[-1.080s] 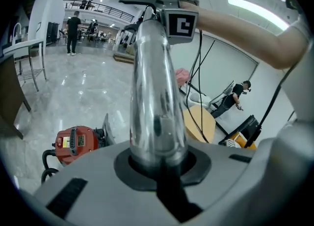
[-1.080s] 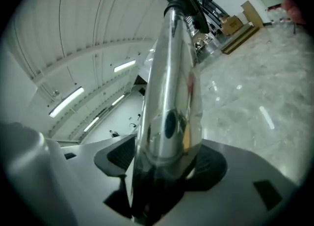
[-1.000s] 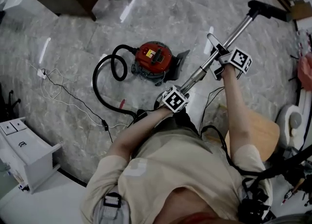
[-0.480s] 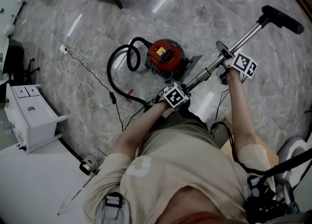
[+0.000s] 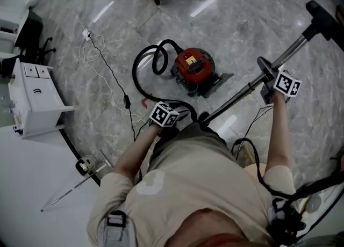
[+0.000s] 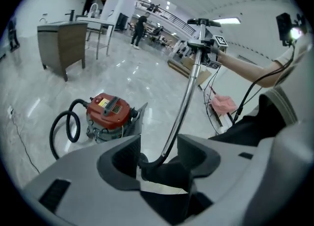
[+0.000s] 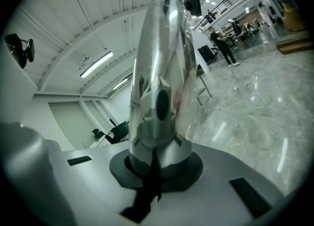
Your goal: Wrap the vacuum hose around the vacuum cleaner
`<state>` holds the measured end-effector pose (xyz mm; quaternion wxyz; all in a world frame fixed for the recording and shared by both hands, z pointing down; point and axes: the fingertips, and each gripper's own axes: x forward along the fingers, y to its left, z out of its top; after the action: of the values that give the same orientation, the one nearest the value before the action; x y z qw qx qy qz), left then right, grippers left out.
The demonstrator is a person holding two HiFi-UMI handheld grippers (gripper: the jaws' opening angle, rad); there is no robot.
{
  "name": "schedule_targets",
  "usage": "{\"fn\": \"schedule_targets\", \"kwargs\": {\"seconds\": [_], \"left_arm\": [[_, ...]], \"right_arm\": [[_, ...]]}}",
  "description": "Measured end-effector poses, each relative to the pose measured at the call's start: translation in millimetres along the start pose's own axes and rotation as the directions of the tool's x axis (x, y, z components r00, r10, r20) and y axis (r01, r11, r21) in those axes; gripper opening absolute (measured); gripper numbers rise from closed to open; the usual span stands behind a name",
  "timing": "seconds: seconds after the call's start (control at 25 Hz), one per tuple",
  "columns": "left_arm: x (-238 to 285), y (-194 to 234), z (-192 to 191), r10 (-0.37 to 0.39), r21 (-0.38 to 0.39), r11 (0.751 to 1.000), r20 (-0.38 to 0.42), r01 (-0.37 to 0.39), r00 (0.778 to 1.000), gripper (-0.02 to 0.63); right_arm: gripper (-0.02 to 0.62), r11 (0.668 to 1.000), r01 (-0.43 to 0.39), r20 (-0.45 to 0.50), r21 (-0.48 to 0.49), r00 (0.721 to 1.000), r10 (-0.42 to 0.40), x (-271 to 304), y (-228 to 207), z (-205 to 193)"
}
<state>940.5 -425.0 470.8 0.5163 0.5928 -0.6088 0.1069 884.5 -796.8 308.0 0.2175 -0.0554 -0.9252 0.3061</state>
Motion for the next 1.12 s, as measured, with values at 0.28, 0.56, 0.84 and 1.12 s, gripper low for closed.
{"fn": "schedule_targets", "kwargs": {"seconds": [0.28,0.56,0.84,1.12], "left_arm": [[-26.9,15.7,-8.9,0.079,-0.14,0.988,0.09,-0.066,0.993,0.221],[-54.4,20.4,7.7,0.121,-0.09,0.99,0.166,-0.107,0.979,0.221],[-93.3,32.4,22.6,0.02,0.004,1.0,0.258,-0.022,0.966,0.221],[-176.7,67.1,44.3,-0.114,0.232,0.972,0.316,0.04,0.942,0.221]], "right_arm": [[0.023,0.98,-0.148,-0.222,-0.136,0.968,0.115,15.4,16.7,-3.6],[0.025,0.93,-0.259,-0.41,-0.261,0.902,0.136,34.5,36.6,-14.5],[0.026,0.883,-0.347,-0.604,-0.315,0.791,0.096,60.7,99.0,-48.2],[0.026,0.854,-0.386,-0.771,-0.348,0.636,-0.027,120.6,178.1,-113.2]]}}
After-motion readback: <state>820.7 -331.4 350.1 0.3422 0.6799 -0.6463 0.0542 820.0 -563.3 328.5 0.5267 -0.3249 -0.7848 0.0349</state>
